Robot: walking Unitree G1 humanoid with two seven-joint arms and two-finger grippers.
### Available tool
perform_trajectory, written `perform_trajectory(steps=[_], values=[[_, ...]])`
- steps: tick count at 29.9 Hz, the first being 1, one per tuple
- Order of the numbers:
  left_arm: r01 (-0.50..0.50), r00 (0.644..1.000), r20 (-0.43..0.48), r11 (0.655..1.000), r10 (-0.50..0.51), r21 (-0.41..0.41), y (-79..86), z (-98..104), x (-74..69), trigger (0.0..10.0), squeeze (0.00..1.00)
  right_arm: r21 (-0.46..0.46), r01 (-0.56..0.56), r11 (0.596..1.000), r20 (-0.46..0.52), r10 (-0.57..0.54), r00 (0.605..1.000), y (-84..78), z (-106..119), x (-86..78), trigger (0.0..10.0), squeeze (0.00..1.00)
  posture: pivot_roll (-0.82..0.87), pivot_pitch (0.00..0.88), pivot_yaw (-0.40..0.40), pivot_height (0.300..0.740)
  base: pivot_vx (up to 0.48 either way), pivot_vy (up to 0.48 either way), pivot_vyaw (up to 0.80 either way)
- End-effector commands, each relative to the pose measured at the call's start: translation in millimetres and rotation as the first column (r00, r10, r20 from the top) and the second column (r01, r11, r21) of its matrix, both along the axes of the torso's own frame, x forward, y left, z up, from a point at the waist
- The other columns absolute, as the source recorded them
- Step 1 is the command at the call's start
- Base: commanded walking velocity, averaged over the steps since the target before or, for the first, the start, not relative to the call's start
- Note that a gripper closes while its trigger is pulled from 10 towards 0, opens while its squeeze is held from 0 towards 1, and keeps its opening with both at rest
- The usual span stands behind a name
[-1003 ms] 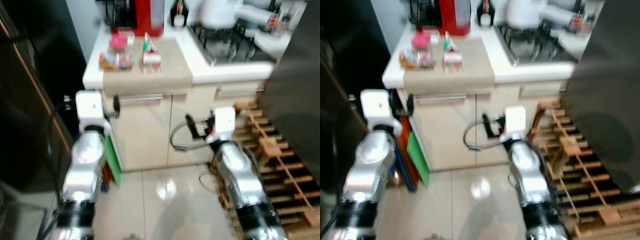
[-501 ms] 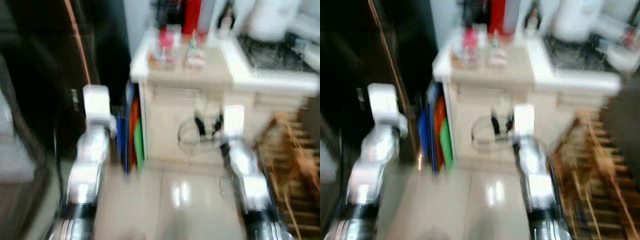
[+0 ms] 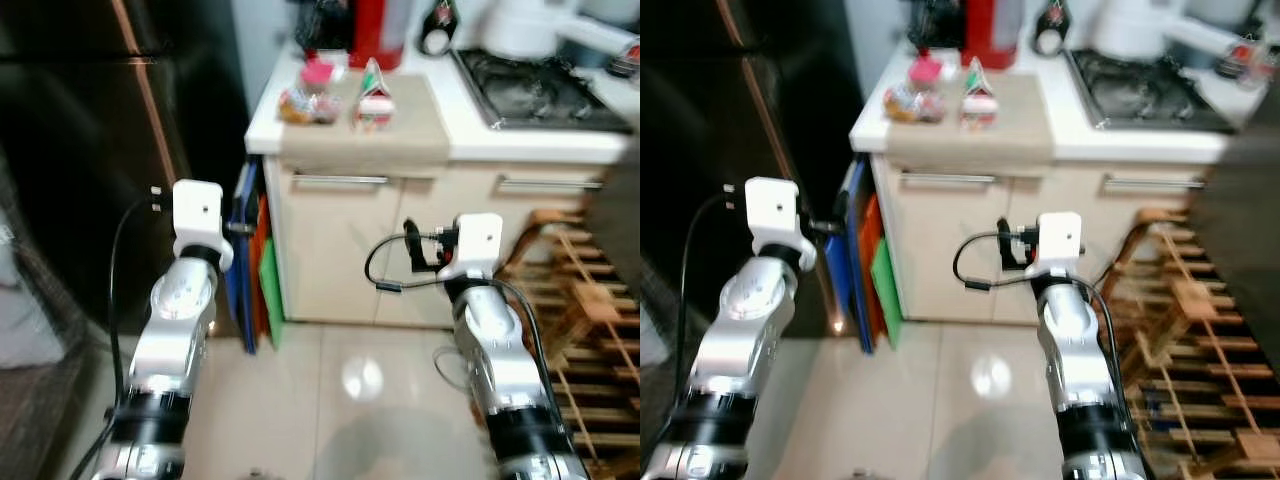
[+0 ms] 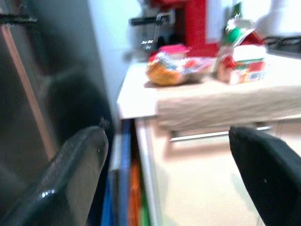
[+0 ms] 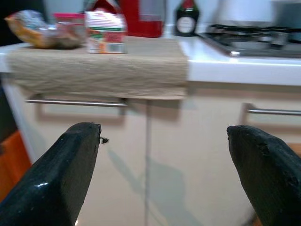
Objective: Restocking fridge
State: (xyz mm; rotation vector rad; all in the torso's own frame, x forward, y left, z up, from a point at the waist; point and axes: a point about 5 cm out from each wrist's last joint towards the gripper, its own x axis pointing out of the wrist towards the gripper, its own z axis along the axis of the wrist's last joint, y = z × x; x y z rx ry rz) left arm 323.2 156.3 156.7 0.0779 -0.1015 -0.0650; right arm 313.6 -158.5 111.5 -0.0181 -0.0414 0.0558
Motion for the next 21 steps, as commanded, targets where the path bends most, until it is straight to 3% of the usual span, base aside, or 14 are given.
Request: perform_trajectory(steps=[1,4,6,9,10,13,21], values=[[-0.005,1.000,-0.010,1.000,0.005,-0.008,5.0,-3.2,-2.3,10.0,0.00,-0.009,0.017,1.000,0.070,-0.017,0.997,1.7,12.7,-1.4,10.0,0.34,-0.04,0.000,0.051,0.740,0.000,0.000,0.00],[-0.002,1.000,0.003,0.999,0.002,-0.039,6.4,-2.8,-8.5,10.0,0.00,-0.017,0.045,0.999,0.124,-0.042,0.991,-0.3,24.9,-5.6,10.0,0.34,-0.04,0.000,0.050,0.740,0.000,0.000,0.00],[-0.002,1.000,0.030,0.999,0.003,-0.032,11.1,5.6,-21.3,10.0,0.00,-0.034,0.065,0.997,0.148,-0.059,0.987,-5.5,31.1,-15.9,10.0,0.34,-0.04,0.000,0.046,0.740,0.000,0.000,0.00],[-0.002,0.997,0.075,0.999,0.005,-0.040,13.4,16.7,-36.0,10.0,0.00,-0.042,0.064,0.997,0.135,-0.058,0.989,-11.7,29.3,-29.7,10.0,0.35,-0.03,0.000,0.044,0.740,0.000,0.000,0.00],[-0.014,0.997,0.068,0.997,0.019,-0.079,15.5,15.2,-38.2,10.0,0.00,-0.041,0.065,0.997,0.131,-0.059,0.990,-12.8,28.7,-31.9,10.0,0.35,-0.04,0.000,0.044,0.740,0.000,0.000,0.00],[-0.046,0.998,0.037,0.990,0.051,-0.130,17.3,7.1,-37.3,10.0,0.00,-0.034,0.059,0.998,0.115,-0.054,0.992,-11.7,25.7,-30.9,10.0,0.35,-0.04,0.000,0.042,0.740,0.160,0.000,0.00],[0.011,0.992,0.127,0.998,-0.002,-0.067,10.2,32.3,-22.9,10.0,0.00,-0.041,0.050,0.998,0.162,-0.043,0.986,-5.1,40.8,-21.4,10.0,0.34,-0.04,0.000,0.039,0.740,0.480,0.000,0.00]])
